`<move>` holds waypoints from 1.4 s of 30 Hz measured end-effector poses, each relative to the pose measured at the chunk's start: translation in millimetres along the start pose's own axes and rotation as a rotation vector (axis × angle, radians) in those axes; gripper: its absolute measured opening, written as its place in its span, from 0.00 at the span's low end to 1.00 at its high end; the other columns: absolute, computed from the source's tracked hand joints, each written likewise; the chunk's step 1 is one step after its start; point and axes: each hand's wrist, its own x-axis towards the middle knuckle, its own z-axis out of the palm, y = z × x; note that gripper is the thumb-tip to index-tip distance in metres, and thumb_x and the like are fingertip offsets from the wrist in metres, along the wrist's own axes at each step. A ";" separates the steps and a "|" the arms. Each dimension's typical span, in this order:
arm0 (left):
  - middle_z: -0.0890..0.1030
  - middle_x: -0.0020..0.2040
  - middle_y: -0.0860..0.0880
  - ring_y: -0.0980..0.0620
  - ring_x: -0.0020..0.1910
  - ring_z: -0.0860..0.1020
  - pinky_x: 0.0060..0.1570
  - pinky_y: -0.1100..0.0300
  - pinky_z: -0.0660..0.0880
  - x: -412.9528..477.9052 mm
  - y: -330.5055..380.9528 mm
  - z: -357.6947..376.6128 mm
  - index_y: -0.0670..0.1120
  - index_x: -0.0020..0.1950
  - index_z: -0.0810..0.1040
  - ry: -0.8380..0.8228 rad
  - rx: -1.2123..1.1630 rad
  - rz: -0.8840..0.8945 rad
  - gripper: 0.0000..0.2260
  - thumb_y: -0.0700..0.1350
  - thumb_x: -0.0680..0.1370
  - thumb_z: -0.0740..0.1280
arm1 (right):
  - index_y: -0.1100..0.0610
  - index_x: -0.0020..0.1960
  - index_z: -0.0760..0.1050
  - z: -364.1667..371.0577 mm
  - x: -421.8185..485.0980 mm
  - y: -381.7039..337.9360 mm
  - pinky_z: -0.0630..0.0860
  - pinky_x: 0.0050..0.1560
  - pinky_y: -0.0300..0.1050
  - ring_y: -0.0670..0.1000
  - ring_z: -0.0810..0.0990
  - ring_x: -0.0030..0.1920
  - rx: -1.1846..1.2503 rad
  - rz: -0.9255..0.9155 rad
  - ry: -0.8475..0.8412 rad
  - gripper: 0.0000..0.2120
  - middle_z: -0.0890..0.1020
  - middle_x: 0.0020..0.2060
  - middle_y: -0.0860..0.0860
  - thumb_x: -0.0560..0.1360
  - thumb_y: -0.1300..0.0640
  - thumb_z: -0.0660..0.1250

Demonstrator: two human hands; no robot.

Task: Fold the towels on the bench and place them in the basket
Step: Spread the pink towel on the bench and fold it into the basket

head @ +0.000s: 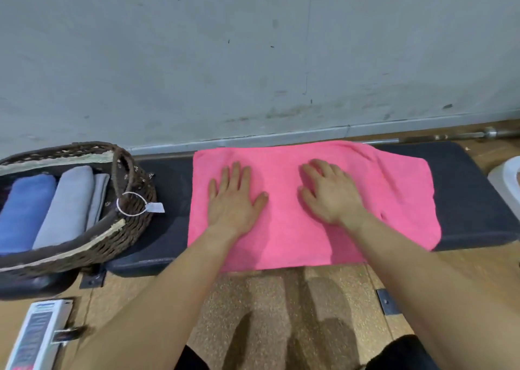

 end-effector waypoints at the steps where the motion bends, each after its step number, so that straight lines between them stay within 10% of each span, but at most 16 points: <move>1: 0.42 0.82 0.49 0.47 0.80 0.41 0.77 0.44 0.41 -1.6 -9.0 -1.1 0.51 0.82 0.43 -0.010 0.010 -0.021 0.34 0.65 0.81 0.47 | 0.50 0.79 0.59 6.8 -6.0 -10.4 0.61 0.74 0.58 0.59 0.61 0.76 0.010 -0.021 -0.067 0.30 0.59 0.79 0.54 0.79 0.41 0.53; 8: 0.40 0.81 0.50 0.48 0.80 0.40 0.76 0.46 0.38 -7.9 -37.2 -10.6 0.52 0.82 0.42 -0.020 0.023 -0.062 0.34 0.67 0.80 0.45 | 0.49 0.82 0.39 24.7 -6.8 -49.5 0.40 0.79 0.59 0.56 0.37 0.80 0.042 -0.008 -0.202 0.34 0.38 0.81 0.52 0.82 0.38 0.46; 17: 0.51 0.82 0.48 0.46 0.80 0.51 0.77 0.45 0.51 4.8 82.3 -17.3 0.49 0.81 0.53 0.048 -0.051 0.183 0.32 0.60 0.80 0.56 | 0.55 0.76 0.64 -32.5 -37.6 47.0 0.65 0.70 0.56 0.61 0.66 0.71 0.133 0.185 0.089 0.30 0.67 0.74 0.56 0.79 0.42 0.52; 26: 0.60 0.80 0.49 0.48 0.79 0.57 0.77 0.49 0.52 43.5 198.8 20.0 0.49 0.78 0.63 0.020 -0.205 0.358 0.23 0.51 0.83 0.56 | 0.56 0.66 0.70 -32.6 -52.9 171.3 0.71 0.52 0.57 0.62 0.71 0.59 0.052 0.565 0.179 0.16 0.73 0.60 0.58 0.83 0.54 0.52; 42: 0.48 0.82 0.52 0.51 0.80 0.47 0.78 0.48 0.45 48.3 202.1 36.1 0.58 0.80 0.54 0.059 -0.031 0.359 0.36 0.71 0.74 0.48 | 0.49 0.65 0.78 -39.5 28.8 221.1 0.71 0.57 0.57 0.61 0.73 0.62 0.077 0.381 0.268 0.15 0.77 0.61 0.56 0.81 0.53 0.60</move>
